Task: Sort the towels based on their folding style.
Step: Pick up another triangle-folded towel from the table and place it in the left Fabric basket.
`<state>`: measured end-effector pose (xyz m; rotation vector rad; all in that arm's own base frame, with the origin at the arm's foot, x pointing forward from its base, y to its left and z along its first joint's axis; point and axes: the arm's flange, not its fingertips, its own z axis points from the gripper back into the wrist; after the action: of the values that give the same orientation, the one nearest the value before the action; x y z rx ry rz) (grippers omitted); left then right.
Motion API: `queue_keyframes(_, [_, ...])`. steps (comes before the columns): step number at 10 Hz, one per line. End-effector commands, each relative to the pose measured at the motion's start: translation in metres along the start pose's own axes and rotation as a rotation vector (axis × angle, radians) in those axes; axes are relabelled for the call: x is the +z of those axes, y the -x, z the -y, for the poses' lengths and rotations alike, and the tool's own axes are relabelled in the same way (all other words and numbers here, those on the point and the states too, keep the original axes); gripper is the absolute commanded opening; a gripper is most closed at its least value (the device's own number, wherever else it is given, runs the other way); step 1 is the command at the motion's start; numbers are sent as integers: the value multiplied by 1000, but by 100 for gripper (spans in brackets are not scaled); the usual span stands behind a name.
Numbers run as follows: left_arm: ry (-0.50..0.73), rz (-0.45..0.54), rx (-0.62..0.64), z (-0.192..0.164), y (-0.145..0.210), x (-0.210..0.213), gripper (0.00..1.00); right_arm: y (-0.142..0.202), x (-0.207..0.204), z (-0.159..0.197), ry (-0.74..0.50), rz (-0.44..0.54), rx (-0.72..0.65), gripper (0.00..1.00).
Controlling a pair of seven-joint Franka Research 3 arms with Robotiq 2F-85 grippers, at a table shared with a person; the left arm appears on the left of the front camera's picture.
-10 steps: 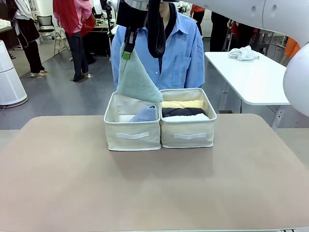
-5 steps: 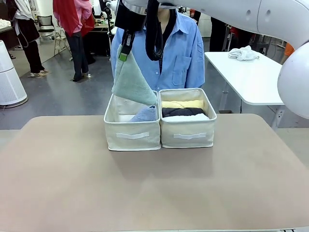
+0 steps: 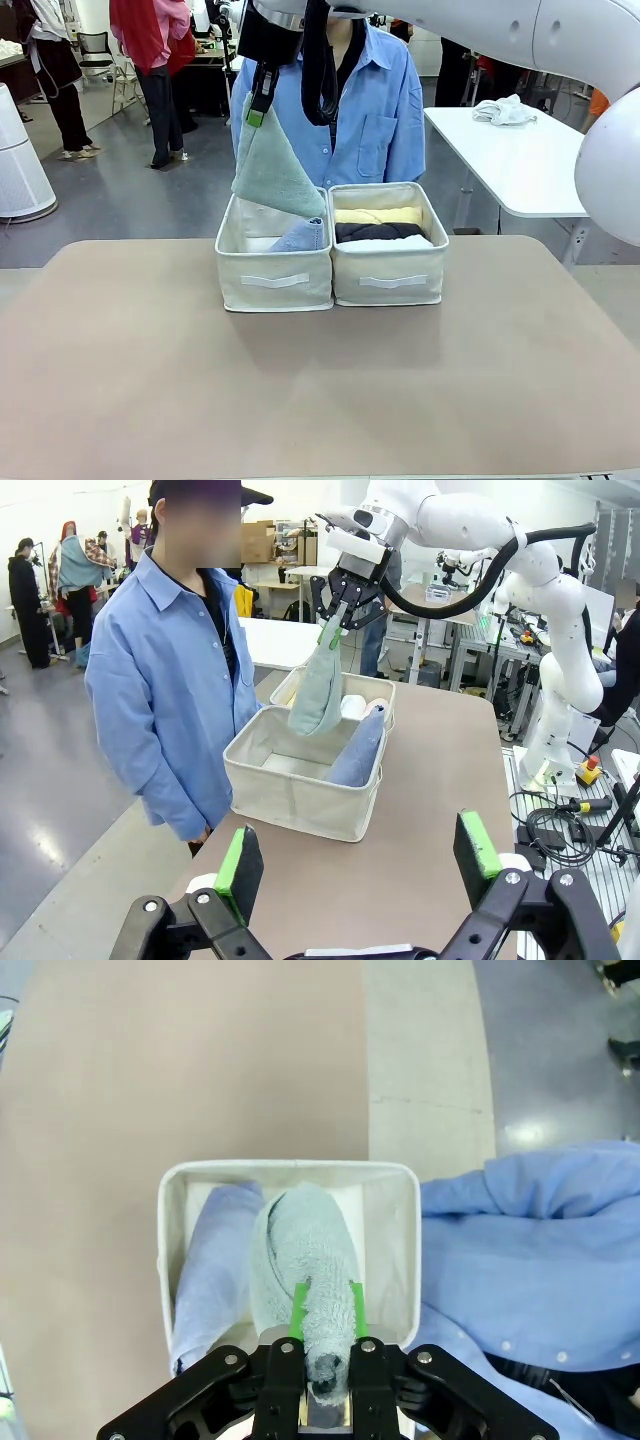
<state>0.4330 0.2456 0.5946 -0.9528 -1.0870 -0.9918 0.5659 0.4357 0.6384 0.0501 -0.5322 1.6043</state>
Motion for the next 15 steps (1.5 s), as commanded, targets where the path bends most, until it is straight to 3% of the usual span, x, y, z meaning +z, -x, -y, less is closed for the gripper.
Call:
queue_keyframes(1, [2,6,-5,2,-1,1,100,0,0,0,0,0,0,15])
queue_keyframes(6, [2,6,-5,2,-1,1,100,-7,-38,1,-30,50,31,15])
queue_keyframes(15, [2,6,-5,2,-1,1,100,-8,-99,-2,-127,-131,65,15])
